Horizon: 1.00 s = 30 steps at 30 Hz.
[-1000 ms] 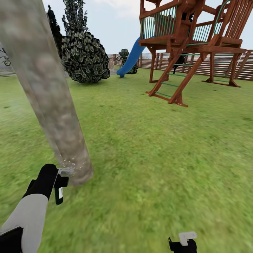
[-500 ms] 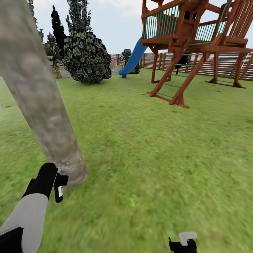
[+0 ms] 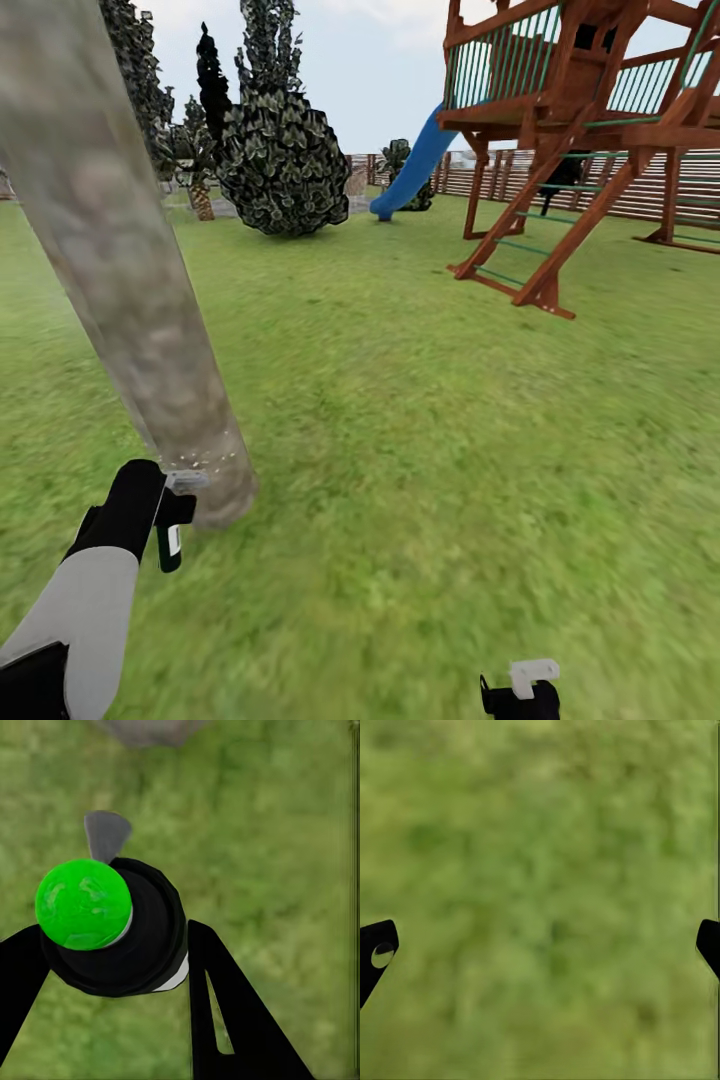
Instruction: In the garden, pick up the pesticide atomizer on the floor and spray pesticide onto both trees until each tree trunk is fully covered.
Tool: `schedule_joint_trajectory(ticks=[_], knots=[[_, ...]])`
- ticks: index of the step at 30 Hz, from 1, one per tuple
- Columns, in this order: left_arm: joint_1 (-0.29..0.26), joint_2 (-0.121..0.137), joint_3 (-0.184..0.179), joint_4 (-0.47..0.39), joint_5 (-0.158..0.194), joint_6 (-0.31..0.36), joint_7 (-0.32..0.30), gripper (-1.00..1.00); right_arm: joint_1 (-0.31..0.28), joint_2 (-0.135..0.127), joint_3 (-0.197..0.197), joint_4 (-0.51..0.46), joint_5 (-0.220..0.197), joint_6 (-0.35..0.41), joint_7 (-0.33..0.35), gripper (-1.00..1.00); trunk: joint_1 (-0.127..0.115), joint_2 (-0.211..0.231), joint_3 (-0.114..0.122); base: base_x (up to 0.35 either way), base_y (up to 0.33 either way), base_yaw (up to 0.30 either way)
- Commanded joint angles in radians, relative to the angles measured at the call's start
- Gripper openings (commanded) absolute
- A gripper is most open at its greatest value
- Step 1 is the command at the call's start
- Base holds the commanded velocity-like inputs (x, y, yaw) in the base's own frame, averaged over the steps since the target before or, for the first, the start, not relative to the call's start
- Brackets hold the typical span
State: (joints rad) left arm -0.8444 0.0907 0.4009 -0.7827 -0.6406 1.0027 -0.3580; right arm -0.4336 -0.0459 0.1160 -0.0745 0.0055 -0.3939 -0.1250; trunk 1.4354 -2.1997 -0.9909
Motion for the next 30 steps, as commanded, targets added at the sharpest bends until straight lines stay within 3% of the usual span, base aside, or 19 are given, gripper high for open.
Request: schedule_joint_trajectory(ticks=[1,8,18,25,30], knots=[[-0.001,0.0,0.003,-0.001,-0.011,0.002,-0.01,-1.0,-0.001,0.0,0.008,0.001,0.001,-0.001,-0.007,1.0,0.0,0.0,-0.001,0.188,-0.179,0.06],[0.0,-0.001,0.003,-0.001,-0.011,0.002,-0.01,-1.0,-0.001,0.001,0.008,0.001,0.001,-0.002,-0.007,1.0,0.0,0.0,-0.001,0.103,-0.258,0.256],[-0.001,-0.001,0.002,-0.001,-0.011,0.002,-0.01,-1.0,-0.001,0.0,0.008,0.0,0.001,-0.001,-0.005,1.0,0.0,0.0,-0.001,0.099,-0.261,0.016],[0.0,-0.001,0.003,0.0,-0.012,0.002,-0.01,-1.0,-0.001,0.0,0.008,0.001,0.001,-0.002,-0.005,1.0,0.0,0.0,-0.001,0.099,-0.261,0.249],[0.057,0.004,0.008,0.017,-0.013,-0.002,-0.012,-1.0,-0.001,0.0,0.008,0.001,0.001,-0.002,-0.005,1.0,0.0,0.0,-0.001,0.099,-0.261,0.242]])
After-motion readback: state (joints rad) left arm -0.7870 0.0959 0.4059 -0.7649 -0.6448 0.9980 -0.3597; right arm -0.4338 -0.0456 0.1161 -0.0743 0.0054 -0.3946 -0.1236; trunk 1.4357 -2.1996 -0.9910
